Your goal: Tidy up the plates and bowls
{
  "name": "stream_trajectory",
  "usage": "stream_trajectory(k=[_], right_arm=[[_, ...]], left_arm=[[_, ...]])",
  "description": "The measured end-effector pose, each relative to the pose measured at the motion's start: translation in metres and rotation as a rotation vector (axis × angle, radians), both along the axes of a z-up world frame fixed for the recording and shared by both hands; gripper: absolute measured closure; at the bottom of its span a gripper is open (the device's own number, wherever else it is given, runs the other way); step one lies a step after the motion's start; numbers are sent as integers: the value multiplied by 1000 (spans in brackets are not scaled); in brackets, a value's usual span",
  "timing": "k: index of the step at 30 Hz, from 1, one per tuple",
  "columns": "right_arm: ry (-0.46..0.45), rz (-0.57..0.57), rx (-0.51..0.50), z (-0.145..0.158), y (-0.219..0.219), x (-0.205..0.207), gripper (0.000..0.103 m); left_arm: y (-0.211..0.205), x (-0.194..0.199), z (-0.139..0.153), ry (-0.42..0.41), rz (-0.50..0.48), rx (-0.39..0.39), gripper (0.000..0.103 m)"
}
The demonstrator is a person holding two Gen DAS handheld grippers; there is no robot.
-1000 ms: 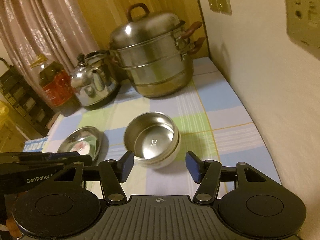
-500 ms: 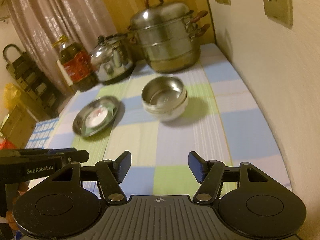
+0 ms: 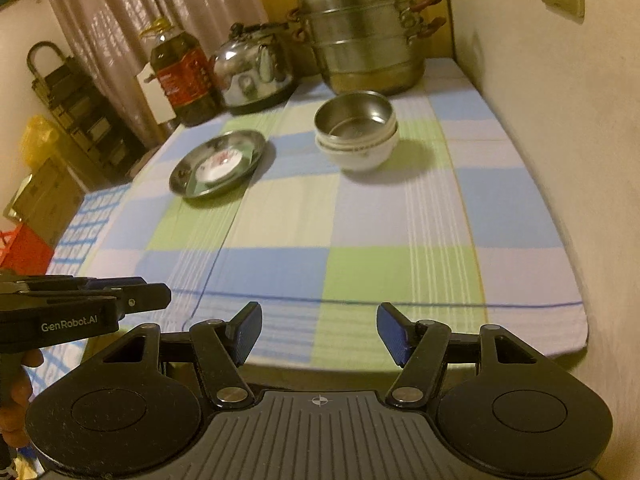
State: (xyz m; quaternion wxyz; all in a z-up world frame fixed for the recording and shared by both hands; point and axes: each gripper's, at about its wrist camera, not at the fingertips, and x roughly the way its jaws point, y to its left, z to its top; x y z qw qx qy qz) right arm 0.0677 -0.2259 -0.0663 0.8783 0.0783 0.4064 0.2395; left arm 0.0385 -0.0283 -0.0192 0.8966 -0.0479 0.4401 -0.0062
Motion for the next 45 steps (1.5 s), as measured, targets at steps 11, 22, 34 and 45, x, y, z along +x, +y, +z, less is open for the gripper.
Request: stream_trajectory(k=[11, 22, 34, 45], right_arm=[[36, 33, -24, -12, 11, -11, 39], [44, 50, -31, -14, 23, -14, 39], [43, 53, -36, -14, 28, -14, 39], [42, 44, -28, -14, 29, -10, 39]], left_arm=[[9, -16, -9, 29, 19, 0, 78], [19, -21, -11, 35, 27, -8, 78], [24, -21, -12, 37, 28, -21, 78], [25, -16, -15, 31, 18, -26, 78]])
